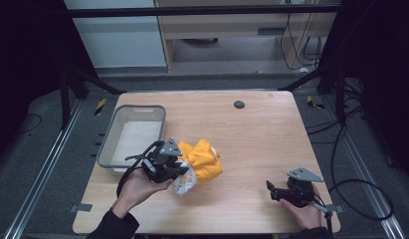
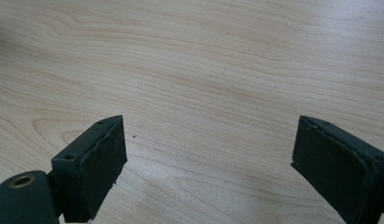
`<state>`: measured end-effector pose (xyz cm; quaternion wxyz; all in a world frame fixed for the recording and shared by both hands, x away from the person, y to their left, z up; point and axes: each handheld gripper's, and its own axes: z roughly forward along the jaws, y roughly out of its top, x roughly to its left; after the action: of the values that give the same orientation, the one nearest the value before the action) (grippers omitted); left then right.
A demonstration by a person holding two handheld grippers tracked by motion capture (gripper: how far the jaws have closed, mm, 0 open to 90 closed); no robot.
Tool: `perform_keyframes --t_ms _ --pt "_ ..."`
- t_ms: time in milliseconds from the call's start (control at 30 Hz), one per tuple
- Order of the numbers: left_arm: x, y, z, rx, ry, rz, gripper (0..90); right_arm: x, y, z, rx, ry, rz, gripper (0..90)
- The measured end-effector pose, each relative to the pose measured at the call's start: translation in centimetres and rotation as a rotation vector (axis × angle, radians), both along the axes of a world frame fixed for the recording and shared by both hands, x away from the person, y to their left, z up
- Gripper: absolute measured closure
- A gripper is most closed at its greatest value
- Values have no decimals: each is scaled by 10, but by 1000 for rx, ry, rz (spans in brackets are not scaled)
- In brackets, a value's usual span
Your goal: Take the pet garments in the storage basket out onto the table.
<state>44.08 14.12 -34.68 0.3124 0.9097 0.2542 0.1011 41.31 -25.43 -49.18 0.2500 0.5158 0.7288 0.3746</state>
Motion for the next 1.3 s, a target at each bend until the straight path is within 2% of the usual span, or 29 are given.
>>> perform_keyframes --t_ms 200,400,667,1300 --pt "-1 -8 -13 4 16 -22 825 0 0 0 -1 -1 0 99" --pt "1 -14 -26 -10 33 -35 824 0 0 0 2 1 -3 99" --pt "3 -21 -46 9 57 -46 824 0 0 0 -5 -2 0 99" --pt "2 -42 -72 45 73 -90 816 -1 0 0 -6 -8 -1 99"
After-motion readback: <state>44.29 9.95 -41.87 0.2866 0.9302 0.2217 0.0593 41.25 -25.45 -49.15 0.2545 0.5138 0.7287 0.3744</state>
